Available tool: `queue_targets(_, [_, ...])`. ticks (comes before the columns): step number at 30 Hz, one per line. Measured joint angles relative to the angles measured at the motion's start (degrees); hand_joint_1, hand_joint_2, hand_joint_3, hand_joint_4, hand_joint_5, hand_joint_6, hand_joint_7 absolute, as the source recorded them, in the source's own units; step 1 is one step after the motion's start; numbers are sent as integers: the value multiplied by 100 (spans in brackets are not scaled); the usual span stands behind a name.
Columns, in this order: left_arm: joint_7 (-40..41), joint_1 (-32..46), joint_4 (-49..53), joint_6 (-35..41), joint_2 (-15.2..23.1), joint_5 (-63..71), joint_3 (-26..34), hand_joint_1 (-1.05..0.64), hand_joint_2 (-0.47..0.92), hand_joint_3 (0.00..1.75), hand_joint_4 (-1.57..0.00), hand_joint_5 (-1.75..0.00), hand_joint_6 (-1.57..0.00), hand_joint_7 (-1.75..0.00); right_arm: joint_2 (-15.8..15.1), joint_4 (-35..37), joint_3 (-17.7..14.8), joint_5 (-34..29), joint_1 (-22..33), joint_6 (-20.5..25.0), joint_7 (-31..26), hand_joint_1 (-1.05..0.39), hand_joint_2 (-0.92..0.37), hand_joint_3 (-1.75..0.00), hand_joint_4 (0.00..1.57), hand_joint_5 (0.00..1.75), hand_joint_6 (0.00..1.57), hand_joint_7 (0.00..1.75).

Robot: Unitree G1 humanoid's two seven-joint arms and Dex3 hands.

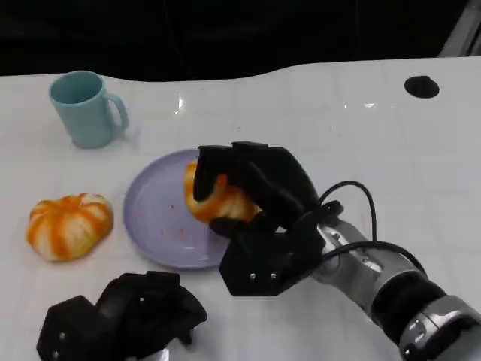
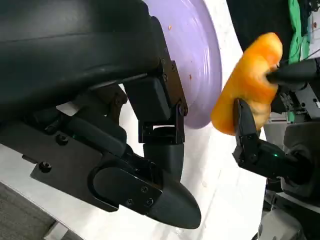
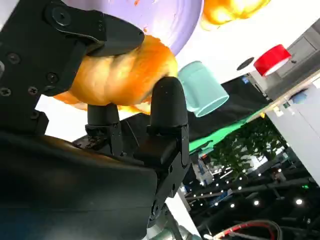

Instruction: Grasp the bread from the table and place it into the plate.

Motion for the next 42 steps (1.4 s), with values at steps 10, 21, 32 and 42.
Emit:
queue_targets(10, [0, 4, -29, 32, 4, 4, -5, -105, 84, 0, -90, -153, -126, -80, -141, 11, 102, 32, -125, 170, 861, -59, -92, -13, 0, 26, 23, 0])
queue_targets(21, [0, 4, -31, 26, 5, 5, -34, -105, 85, 1, -90, -153, -127, -80, -490, -858, 172, 24, 83, 445, 1507, -65, -92, -20, 3, 21, 21, 2])
queue_targets(32, [-1, -7, -5, 14, 0, -13, -27, -103, 84, 0, -88, -151, -128, -79, -1221, -1851, 61, 56, 873, -167, 1298, -44, -90, -2, 46, 56, 62, 16])
queue_targets(42, [1, -6, -16, 32, 1, -8, -28, -103, 84, 0, -87, -154, -128, -79, -1741, -3007, -317, 246, 1796, -544, 1229, -33, -88, 0, 82, 91, 92, 28])
